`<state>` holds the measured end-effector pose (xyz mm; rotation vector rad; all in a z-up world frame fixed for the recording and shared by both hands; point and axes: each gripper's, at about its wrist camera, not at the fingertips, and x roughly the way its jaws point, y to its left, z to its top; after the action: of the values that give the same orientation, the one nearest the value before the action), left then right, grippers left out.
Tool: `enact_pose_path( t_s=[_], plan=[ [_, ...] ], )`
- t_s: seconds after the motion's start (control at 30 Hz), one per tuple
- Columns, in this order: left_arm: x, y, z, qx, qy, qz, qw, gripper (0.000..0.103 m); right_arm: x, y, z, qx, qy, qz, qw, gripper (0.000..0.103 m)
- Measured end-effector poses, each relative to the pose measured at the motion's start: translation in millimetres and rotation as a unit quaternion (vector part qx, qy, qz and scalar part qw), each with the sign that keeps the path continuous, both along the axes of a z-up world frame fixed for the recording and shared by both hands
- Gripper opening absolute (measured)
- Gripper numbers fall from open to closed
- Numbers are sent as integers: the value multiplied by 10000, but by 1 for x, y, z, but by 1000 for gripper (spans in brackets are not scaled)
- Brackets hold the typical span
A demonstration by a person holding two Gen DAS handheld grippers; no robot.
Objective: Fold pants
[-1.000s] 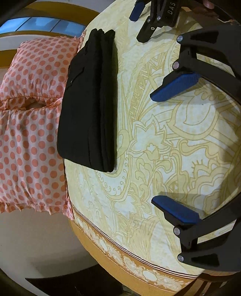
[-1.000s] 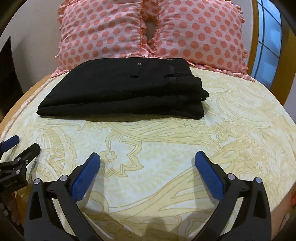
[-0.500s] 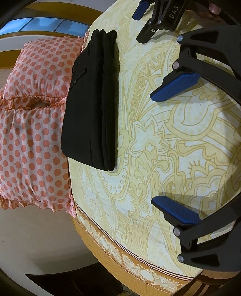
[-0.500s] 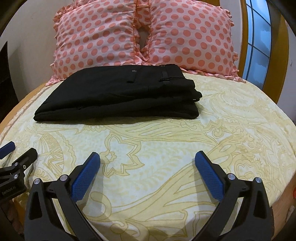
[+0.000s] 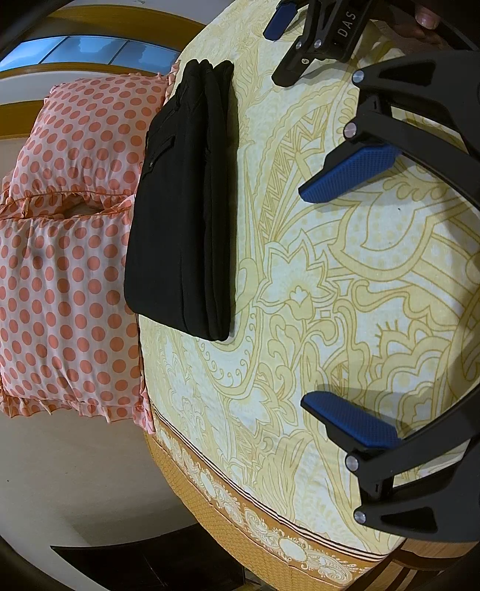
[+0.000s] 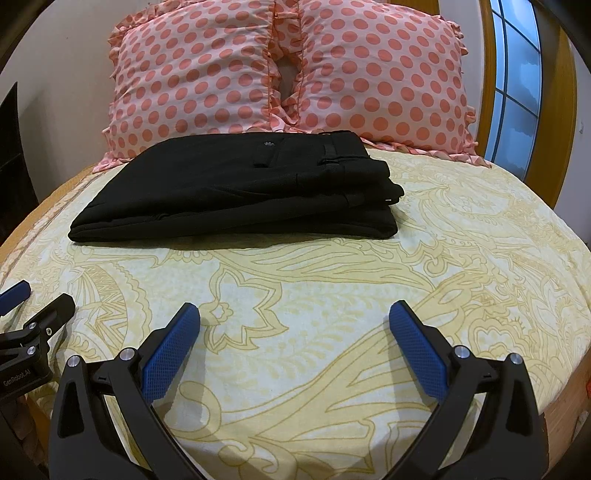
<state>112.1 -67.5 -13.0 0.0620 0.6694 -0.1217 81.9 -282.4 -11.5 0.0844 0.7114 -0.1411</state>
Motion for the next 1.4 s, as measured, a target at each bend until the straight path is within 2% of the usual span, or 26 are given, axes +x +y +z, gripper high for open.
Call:
enact_pose_path(
  t_s=[1.4],
  plan=[
    [3,1,0,1,73,26,10000,101,-1,2,0,-3,-11,-17,10000,102]
  ],
)
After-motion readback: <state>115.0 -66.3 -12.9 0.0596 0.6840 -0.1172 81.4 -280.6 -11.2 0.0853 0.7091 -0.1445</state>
